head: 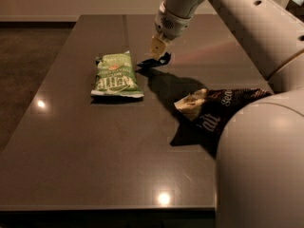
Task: Move rxbar blueberry near green jalapeno chip bag
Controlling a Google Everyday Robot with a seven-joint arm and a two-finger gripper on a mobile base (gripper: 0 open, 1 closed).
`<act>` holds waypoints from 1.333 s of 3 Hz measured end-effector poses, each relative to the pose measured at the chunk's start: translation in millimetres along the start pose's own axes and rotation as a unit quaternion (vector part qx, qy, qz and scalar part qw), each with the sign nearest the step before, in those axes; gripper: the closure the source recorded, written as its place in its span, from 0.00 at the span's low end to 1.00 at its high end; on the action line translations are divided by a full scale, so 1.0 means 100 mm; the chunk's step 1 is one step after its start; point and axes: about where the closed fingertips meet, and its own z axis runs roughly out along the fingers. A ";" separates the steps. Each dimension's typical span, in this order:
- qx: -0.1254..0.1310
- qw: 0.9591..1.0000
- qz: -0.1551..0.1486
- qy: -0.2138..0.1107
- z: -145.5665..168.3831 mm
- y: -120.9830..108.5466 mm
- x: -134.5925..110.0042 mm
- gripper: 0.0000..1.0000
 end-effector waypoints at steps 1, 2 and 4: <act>-0.051 0.997 -0.054 -0.005 0.02 0.64 -0.04 0.98; -0.075 0.994 -0.083 -0.005 0.06 0.98 -0.04 0.74; -0.074 0.994 -0.082 -0.007 0.11 0.97 -0.07 0.28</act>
Offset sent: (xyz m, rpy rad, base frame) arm -0.1190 0.0655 -0.0046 0.0543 0.0888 0.2879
